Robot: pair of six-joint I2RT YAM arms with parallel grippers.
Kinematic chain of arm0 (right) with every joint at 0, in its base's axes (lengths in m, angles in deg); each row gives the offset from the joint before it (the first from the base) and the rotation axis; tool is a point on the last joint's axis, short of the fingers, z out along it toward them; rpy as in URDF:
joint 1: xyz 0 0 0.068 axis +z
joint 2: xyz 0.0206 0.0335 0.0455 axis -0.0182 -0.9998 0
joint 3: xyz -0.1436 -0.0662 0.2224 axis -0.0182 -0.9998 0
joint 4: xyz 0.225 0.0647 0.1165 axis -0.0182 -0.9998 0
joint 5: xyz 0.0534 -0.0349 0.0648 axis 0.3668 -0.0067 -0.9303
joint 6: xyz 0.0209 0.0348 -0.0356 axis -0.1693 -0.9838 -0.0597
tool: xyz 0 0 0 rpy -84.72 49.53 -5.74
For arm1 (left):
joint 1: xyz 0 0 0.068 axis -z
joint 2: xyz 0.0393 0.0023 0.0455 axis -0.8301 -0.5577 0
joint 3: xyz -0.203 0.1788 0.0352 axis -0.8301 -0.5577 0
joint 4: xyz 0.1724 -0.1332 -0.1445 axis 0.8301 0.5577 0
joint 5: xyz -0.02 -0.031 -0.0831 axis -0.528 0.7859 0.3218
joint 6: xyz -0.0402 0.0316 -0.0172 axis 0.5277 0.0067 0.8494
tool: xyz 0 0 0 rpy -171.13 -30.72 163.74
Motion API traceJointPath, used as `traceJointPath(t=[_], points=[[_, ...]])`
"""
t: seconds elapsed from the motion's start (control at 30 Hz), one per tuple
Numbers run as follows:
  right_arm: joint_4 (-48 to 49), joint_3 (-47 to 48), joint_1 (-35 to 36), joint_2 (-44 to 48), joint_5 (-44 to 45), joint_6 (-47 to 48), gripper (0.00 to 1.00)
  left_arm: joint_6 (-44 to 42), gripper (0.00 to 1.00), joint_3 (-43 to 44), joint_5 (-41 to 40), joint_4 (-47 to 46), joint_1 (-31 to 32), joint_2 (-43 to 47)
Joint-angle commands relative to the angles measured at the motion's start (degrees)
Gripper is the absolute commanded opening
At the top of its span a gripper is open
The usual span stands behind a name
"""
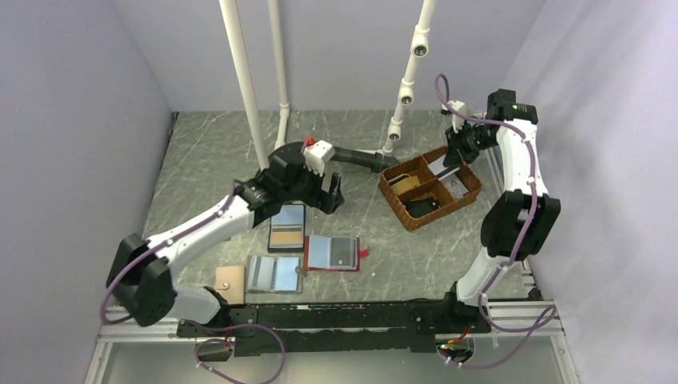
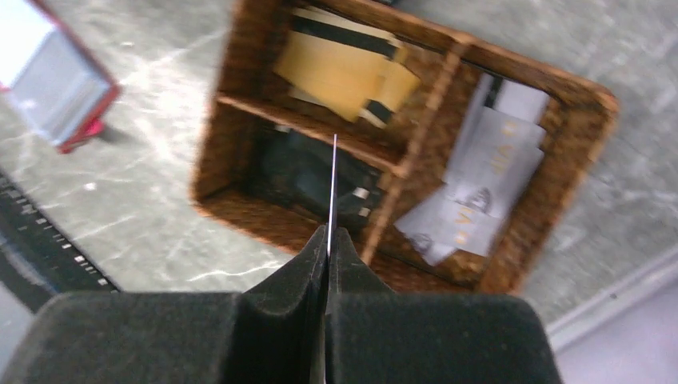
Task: Take the credit cards out of the card holder
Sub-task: Place the credit card in the storage box.
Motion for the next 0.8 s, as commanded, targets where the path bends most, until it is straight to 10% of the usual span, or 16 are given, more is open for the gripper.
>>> traceJointPath(t=[0.0,0.43,0.77], points=[[5.9,4.3,-1.6,-5.8,12.3,-4.7,0.0,-7.1,0.99,8.2,3.6,4.0,-3.4,-6.6],[7.5,8.2,-1.5,-16.2,20.6,-0.3,0.0,-4.7,0.99,18.7,6.3,5.6,-7.1,-19.1],[21.5,8.1,-1.3,-14.9,32.2,-15.2,0.51,1.5,1.0,19.4,8.1,12.2,-7.2,-16.0]])
